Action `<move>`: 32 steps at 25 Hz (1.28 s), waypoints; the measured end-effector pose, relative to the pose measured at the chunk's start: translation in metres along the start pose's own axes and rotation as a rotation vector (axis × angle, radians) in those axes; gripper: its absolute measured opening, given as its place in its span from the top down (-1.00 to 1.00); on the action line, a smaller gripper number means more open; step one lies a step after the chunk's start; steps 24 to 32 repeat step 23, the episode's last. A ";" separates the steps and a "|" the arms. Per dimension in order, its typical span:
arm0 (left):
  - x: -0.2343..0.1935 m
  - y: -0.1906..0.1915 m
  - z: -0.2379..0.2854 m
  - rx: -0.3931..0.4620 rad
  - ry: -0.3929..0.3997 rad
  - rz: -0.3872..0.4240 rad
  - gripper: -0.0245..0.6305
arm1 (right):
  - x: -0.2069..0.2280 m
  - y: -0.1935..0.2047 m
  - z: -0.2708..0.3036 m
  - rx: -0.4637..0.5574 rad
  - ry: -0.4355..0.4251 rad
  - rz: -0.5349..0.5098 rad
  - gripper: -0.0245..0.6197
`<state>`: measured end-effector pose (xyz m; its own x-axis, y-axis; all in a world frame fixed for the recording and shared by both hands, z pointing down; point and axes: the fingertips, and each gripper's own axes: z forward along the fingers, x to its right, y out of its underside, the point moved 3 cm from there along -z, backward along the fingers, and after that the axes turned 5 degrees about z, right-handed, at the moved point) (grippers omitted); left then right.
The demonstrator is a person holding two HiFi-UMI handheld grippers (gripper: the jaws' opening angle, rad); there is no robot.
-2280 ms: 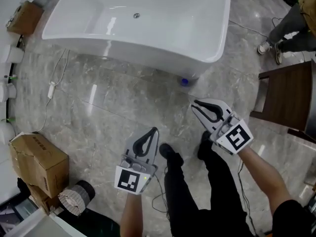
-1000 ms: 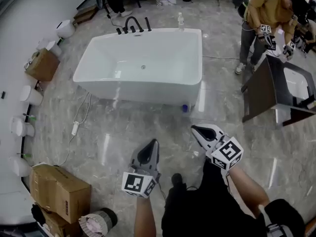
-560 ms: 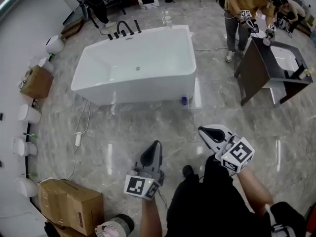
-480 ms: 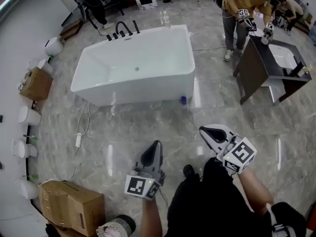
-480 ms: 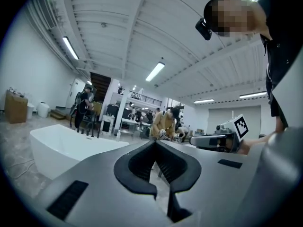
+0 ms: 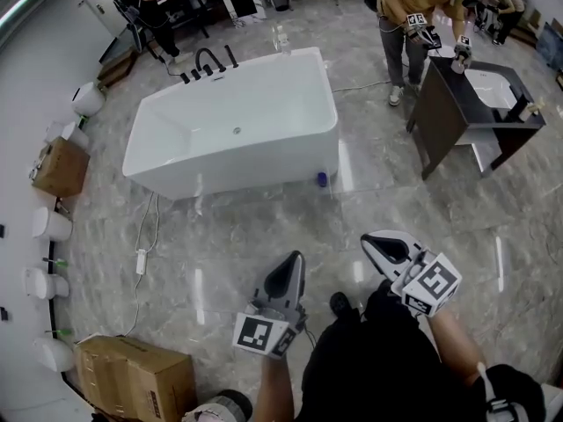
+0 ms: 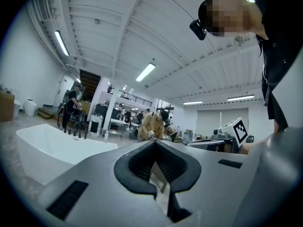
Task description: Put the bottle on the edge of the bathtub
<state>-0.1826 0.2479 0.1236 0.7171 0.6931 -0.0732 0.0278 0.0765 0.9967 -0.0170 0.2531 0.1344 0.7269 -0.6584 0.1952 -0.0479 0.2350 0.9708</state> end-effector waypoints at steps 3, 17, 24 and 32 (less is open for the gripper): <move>0.007 0.001 0.001 0.005 0.015 0.001 0.89 | -0.003 0.002 -0.009 0.007 0.010 0.004 0.88; 0.020 0.004 -0.001 -0.012 0.050 -0.004 0.89 | -0.014 0.001 -0.017 0.014 0.007 0.000 0.89; 0.018 0.004 0.002 -0.008 0.047 -0.008 0.89 | -0.015 0.002 -0.013 0.019 -0.008 -0.001 0.89; 0.018 0.004 0.002 -0.008 0.047 -0.008 0.89 | -0.015 0.002 -0.013 0.019 -0.008 -0.001 0.89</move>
